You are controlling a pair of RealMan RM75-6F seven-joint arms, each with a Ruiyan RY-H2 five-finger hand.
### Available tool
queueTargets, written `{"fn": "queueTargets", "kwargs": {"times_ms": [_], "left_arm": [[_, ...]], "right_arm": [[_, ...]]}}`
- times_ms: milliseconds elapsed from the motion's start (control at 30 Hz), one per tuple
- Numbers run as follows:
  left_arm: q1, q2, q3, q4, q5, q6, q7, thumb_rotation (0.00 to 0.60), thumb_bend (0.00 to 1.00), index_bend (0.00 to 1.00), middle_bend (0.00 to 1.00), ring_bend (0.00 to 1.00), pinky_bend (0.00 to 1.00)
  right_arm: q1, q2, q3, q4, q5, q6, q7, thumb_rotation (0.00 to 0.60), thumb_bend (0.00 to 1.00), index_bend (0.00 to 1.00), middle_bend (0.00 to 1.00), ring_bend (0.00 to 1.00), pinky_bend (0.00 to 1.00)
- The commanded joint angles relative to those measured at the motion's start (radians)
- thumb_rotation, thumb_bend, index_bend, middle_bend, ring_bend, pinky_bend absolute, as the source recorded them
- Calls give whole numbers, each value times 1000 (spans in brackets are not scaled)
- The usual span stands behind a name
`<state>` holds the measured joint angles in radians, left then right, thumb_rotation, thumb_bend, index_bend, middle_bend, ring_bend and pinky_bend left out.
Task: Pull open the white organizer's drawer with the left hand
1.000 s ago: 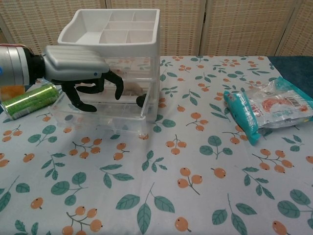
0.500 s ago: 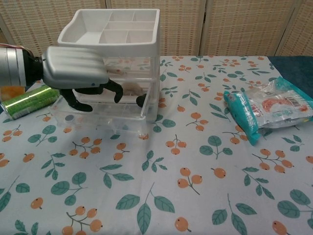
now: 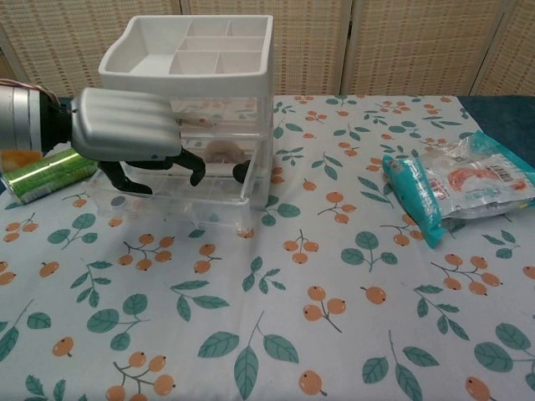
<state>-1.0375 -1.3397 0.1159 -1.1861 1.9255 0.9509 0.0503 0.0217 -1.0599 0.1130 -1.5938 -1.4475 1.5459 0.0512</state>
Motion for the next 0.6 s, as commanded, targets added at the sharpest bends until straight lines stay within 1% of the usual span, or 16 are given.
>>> {"fn": "queueTargets", "kwargs": {"times_ms": [33,600], "left_arm": [[-2,2,3,-4,1,2,2,600,266,351,879,946,998],[-22,0,15,-34,-15,-42,37,600,266,390,879,946,997]], "right_arm": [[0,-1,0,2,0,0,2,600,233,267,282,322,363],[-7,-2,0,10,1,7,10,600,234,268,282,325,363]]}}
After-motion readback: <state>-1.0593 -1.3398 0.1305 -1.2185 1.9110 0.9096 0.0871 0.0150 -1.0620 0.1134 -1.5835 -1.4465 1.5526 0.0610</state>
